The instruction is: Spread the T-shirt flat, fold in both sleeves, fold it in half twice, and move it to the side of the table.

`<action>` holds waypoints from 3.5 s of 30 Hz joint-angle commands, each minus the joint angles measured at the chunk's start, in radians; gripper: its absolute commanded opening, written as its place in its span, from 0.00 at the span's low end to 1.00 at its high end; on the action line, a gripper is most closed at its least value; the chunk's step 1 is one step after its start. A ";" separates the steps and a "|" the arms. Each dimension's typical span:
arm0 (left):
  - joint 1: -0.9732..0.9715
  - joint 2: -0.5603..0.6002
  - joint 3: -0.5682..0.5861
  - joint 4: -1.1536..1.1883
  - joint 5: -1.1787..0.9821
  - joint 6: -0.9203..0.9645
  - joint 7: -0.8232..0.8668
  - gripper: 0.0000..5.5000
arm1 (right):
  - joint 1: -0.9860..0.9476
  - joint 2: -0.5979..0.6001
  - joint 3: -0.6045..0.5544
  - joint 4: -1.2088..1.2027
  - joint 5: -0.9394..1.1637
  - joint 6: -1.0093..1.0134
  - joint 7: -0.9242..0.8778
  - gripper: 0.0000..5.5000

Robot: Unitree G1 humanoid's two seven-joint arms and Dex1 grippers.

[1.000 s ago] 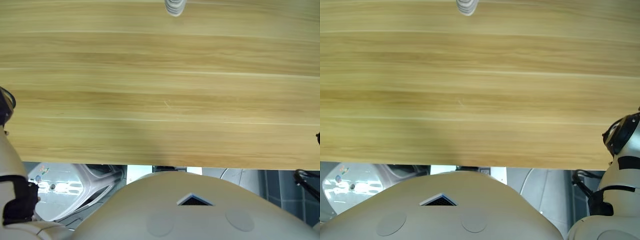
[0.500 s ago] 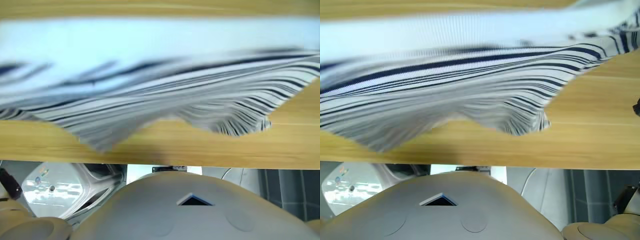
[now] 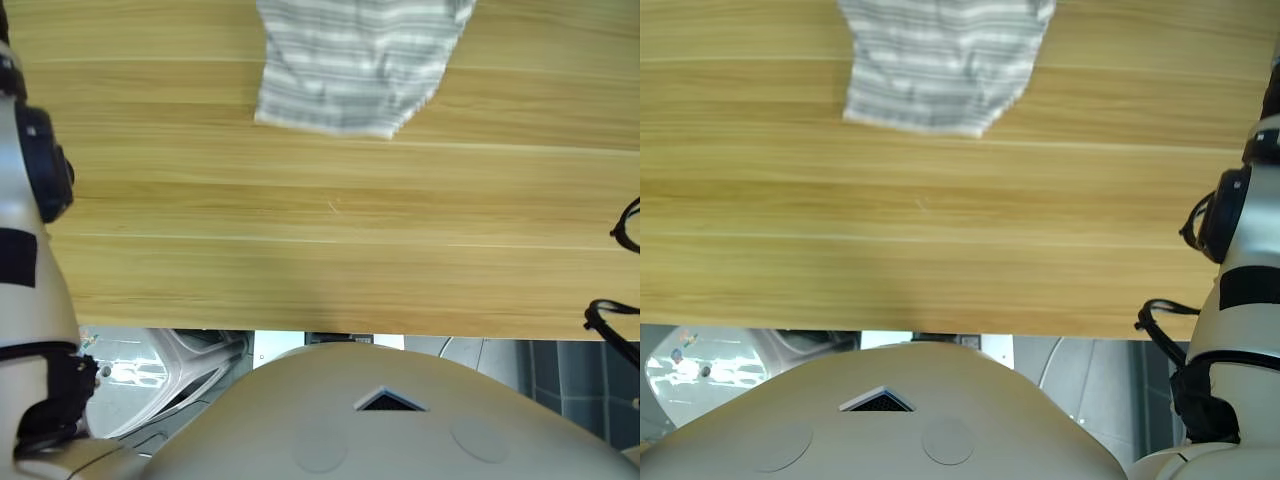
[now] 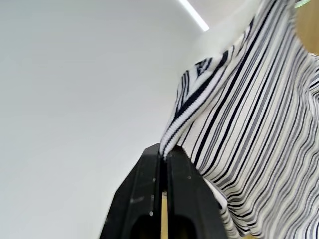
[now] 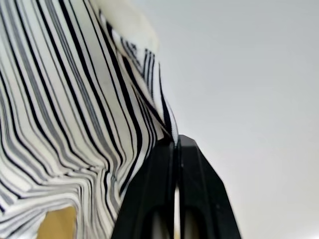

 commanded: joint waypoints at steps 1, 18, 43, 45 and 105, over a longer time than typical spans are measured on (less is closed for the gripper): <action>-0.640 0.230 0.137 0.173 0.205 -0.173 0.848 0.00 | -0.441 -0.249 -0.063 -0.027 -0.399 0.034 -0.849 0.00; 1.252 0.348 -0.287 -0.855 -0.423 -0.591 -0.246 0.00 | 0.804 -0.376 0.249 -0.510 0.212 -0.486 0.287 0.00; 0.743 0.252 0.161 -0.797 -0.589 0.149 -0.856 0.00 | 0.547 -0.157 0.001 -0.625 0.619 -0.059 0.693 0.00; 0.381 0.140 0.033 -0.364 -0.318 0.108 -0.740 0.00 | 0.265 -0.068 0.071 -0.319 0.393 -0.018 0.551 0.00; 1.357 0.398 0.126 -1.116 -0.380 -0.233 -0.661 0.58 | 1.328 -0.545 -0.181 -1.210 0.354 -0.198 0.563 0.42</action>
